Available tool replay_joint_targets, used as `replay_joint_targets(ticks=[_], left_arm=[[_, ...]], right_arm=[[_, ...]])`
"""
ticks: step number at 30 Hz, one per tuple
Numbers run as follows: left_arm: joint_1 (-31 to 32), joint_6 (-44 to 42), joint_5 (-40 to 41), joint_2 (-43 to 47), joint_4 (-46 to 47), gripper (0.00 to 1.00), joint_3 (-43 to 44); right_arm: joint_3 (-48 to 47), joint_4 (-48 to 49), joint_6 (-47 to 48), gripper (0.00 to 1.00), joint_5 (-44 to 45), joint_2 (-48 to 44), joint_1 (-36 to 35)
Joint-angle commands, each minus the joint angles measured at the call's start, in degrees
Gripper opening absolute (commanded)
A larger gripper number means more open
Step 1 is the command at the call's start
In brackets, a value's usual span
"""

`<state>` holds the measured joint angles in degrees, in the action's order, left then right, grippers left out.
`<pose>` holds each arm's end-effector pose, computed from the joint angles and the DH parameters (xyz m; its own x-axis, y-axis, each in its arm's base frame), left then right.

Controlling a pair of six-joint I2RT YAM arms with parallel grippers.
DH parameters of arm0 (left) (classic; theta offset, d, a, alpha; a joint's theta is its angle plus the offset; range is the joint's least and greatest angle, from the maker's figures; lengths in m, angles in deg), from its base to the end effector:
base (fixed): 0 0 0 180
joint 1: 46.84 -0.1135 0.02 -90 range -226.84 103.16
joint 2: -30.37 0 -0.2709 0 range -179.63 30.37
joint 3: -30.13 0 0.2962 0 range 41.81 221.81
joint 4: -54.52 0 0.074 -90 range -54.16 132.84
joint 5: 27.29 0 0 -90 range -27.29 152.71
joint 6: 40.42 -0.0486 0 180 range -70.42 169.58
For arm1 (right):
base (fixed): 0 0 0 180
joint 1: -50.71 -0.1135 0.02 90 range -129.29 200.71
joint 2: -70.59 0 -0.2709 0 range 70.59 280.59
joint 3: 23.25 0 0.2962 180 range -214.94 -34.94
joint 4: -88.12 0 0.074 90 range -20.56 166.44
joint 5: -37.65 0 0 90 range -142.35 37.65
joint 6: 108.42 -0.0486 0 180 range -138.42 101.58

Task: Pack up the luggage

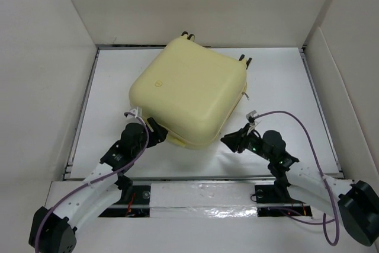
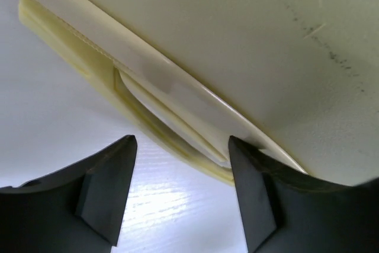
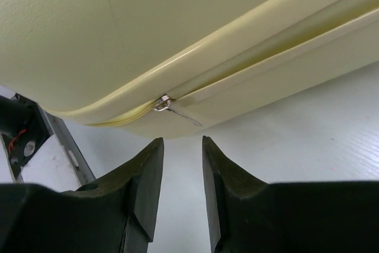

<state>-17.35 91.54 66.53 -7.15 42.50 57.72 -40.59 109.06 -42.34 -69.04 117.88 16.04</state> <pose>0.1848 -0.1008 0.1816 -0.5344 -0.4642 -0.7064 0.1077 0.7915 -0.6016 0.1664 0.1321 0.1458 -0.4333 0.1726 -0.8846 -0.6591 0.6088 0.4416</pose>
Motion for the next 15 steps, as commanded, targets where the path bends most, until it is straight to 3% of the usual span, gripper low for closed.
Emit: replay_joint_targets(ticks=[1,4,5,6,9,15], left_arm=[[0.39,-3.46,-3.37,0.78,4.12,0.63,5.62],[0.39,-3.46,-2.85,3.06,3.68,0.59,4.32],[0.39,-3.2,-2.67,3.93,3.5,0.5,3.88],[0.39,-3.28,-2.58,4.73,3.42,0.3,3.44],[0.39,-3.98,-3.46,4.39,2.97,0.11,2.83],[1.0,-5.3,-12.25,0.26,7.9,0.08,2.55]], right_arm=[[0.2,2.89,1.95,0.39,3.23,-1.05,-3.37],[-0.06,1.75,2.39,0.4,6.64,-2.46,-6.35],[-0.24,1.4,2.91,0.41,8.32,-2.64,-6.37],[-0.76,0.96,3.35,0.41,9.47,-2.64,-7.06],[-4.19,-2.21,5.28,0.43,11.15,-0.54,-7.07],[-5.59,0.52,7.31,0.45,13.35,3.6,-7.07]])
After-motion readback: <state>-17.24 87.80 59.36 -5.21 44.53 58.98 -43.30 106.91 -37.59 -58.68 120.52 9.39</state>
